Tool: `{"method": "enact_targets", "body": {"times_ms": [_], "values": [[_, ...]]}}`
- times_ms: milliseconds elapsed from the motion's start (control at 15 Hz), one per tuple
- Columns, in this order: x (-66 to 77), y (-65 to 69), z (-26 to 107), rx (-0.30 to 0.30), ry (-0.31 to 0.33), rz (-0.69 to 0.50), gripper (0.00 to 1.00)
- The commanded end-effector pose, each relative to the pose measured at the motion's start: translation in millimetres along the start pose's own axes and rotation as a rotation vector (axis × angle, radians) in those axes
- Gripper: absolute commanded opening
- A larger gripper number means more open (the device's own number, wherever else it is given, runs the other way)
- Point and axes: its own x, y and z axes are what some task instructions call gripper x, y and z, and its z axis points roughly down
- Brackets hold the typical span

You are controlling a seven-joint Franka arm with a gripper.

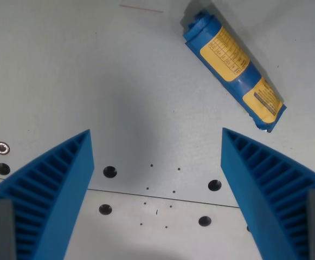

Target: Move above the blue bag

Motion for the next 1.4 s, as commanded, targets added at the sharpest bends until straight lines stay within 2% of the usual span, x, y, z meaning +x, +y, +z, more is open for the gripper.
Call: {"method": "enact_targets", "body": {"times_ms": [67,400,800,1400], "values": [[0.1,0.0,-2.0,-0.001,0.005,0.0,1.0],[0.1,0.3,-1.6,-0.001,0.004,-0.011,1.0],[0.7,3.3,3.0,-0.007,0.007,-0.076,1.0],[4.2,17.4,23.2,-0.027,0.021,-0.252,1.0]]}}
